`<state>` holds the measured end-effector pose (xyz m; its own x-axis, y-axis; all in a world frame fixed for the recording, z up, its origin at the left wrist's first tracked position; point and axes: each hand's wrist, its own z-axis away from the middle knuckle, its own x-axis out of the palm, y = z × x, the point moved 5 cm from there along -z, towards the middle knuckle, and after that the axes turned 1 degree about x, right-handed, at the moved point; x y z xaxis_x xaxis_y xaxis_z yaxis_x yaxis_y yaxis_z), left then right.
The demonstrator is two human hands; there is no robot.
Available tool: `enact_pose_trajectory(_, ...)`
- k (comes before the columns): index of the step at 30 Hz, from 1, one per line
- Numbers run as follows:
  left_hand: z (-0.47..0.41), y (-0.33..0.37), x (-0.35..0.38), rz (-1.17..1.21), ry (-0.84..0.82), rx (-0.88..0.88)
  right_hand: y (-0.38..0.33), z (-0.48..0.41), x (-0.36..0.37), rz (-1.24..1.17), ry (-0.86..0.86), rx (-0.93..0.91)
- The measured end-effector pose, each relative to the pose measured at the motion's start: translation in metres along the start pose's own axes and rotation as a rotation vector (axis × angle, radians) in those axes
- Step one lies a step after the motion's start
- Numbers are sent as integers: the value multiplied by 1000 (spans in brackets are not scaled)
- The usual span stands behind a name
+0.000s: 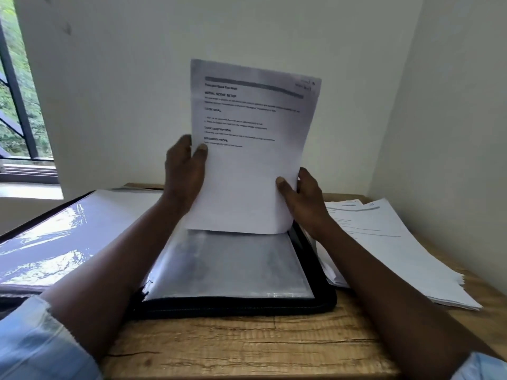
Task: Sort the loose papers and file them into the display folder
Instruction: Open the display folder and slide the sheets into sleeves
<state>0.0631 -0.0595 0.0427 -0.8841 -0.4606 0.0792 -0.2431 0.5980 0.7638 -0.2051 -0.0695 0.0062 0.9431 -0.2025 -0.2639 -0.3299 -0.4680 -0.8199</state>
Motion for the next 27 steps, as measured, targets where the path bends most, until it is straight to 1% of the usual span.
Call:
enact_pose_trajectory(1,5,-9,2,-41,-43,-22,4,1,2,6,-8,12)
enact_pose_trajectory(2,8,-13,2,-54,-51,-41,6,3,2,1,-20,29)
enact_pose_trajectory(3,7,-14,1,-48,-29,-54,7,4,4,-14,-43,42)
enact_pose_trajectory(6,0,0,-9,8,110,-46,5,5,12,-109,-133,64)
enact_pose_trajectory(8,-2,3,-14,39,152,-44,3,6,18,-158,-160,74)
enact_pose_trajectory(9,-1,2,-14,56,127,-61,3,7,19,-128,-156,72)
enact_pose_trajectory(11,3,-8,-12,86,14,-162,7,9,23,11,-159,62)
enact_pose_trajectory(12,5,-15,-12,80,-49,-215,12,10,24,72,-165,65)
enact_pose_trajectory(14,5,-22,-15,8,-135,-257,19,12,24,149,-173,42)
enact_pose_trajectory(16,3,-17,-15,-52,-227,-304,17,10,22,161,-153,-8)
enact_pose_trajectory(18,-1,-5,-15,-85,-338,-388,10,4,19,109,-128,-36)
enact_pose_trajectory(21,-18,-9,-23,-248,-473,-503,-2,-12,17,120,-98,-96)
enact_pose_trajectory(22,-24,-10,-25,-247,-478,-502,-4,-16,18,89,-95,-83)
enact_pose_trajectory(24,-37,-15,-30,-181,-409,-435,-8,-25,26,-33,-95,-23)
enact_pose_trajectory(27,-51,-26,-43,-70,-180,-324,-5,-37,46,-239,-65,176)
